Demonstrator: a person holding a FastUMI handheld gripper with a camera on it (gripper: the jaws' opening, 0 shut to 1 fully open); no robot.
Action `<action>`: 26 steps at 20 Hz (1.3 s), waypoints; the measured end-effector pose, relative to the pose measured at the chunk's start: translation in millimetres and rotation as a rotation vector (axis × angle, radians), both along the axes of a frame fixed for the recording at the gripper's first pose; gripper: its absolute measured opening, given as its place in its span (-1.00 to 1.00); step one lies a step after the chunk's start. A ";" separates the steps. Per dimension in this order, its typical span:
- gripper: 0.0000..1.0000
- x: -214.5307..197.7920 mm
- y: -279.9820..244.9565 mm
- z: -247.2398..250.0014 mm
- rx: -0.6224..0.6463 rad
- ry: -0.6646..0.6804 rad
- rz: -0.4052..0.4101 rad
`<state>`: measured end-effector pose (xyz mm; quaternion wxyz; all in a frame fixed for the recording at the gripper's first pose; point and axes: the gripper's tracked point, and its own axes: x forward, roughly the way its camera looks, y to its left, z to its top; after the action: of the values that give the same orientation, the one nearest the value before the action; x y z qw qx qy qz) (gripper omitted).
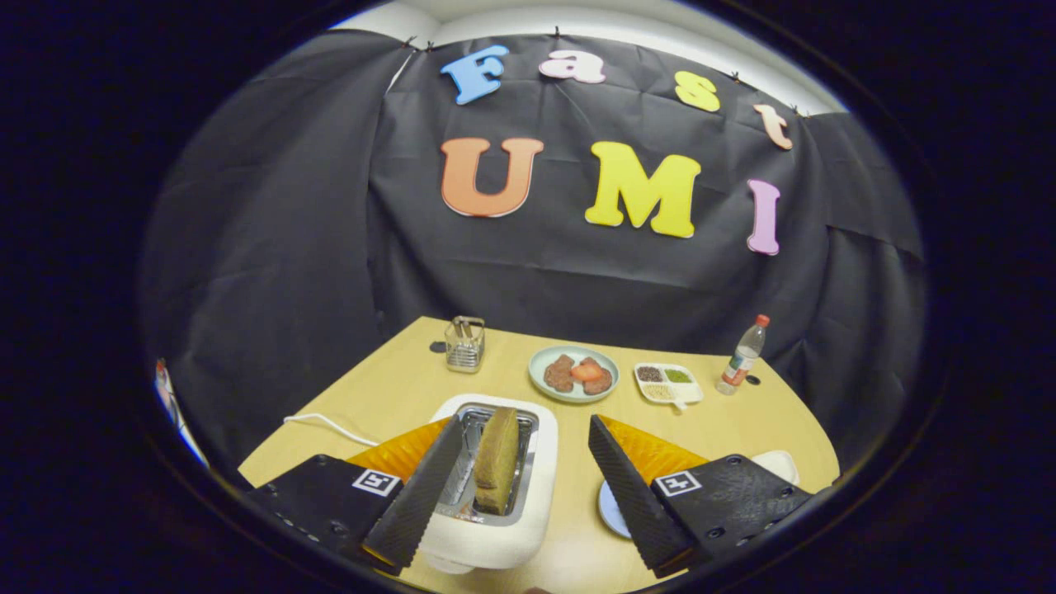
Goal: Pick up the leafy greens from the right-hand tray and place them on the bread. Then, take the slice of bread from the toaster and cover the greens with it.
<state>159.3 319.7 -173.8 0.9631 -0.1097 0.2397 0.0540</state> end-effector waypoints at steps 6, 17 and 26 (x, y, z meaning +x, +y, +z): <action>0.90 22.8 4.7 -41.0 0.055 0.144 -0.015; -0.73 11.7 11.7 -28.3 0.102 0.108 0.034; -0.81 -3.1 13.5 41.4 0.144 -0.019 0.040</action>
<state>156.2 333.2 -132.4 0.9695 -0.0454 0.2237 0.0892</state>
